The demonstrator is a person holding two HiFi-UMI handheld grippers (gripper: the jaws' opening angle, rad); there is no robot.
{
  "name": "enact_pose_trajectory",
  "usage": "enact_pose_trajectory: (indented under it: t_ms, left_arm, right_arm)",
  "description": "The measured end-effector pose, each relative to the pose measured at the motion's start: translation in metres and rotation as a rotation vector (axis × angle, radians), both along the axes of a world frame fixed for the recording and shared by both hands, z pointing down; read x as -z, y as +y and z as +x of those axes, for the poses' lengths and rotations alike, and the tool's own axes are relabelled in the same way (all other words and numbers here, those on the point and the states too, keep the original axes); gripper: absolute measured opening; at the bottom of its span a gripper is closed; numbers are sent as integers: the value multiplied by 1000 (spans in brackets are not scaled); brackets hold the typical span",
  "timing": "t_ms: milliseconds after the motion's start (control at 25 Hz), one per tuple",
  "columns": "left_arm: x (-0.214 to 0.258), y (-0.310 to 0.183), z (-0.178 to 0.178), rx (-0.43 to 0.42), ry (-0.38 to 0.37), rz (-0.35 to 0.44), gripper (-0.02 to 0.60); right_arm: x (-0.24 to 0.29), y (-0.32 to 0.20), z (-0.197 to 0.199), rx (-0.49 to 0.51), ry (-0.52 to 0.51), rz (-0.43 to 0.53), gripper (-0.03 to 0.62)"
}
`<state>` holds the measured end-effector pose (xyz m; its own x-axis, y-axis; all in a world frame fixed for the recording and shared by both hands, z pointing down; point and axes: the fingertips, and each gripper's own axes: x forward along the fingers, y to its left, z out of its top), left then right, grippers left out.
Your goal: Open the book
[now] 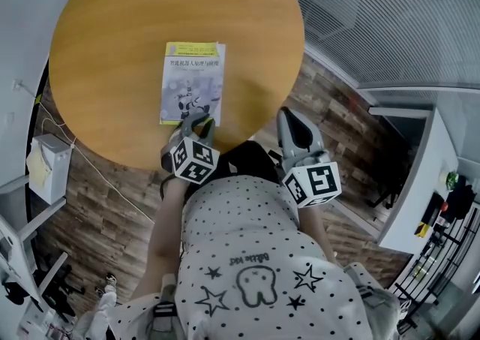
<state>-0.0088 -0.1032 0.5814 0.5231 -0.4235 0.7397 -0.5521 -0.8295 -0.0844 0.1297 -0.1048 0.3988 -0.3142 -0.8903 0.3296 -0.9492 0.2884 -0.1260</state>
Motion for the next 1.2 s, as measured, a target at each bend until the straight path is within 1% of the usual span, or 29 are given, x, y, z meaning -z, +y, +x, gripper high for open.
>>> enact_pose_trajectory:
  t_ms: [400,720,960,1200]
  left_arm:
    - [40,-14,-23,152,86,71,51]
    - [65,-21,-45,264,130,131,49]
    - [81,-27,-67,377,217,151,46]
    - [94,-31,-90,474,258,180,40]
  right_arm:
    - [5,2,-10,36,-9,21,5]
    - [12,0,-24,89,-11,44,5]
    - [13,-2,-30,119,-18,52,5]
    - [13,-3,-35,141,-25,59,5]
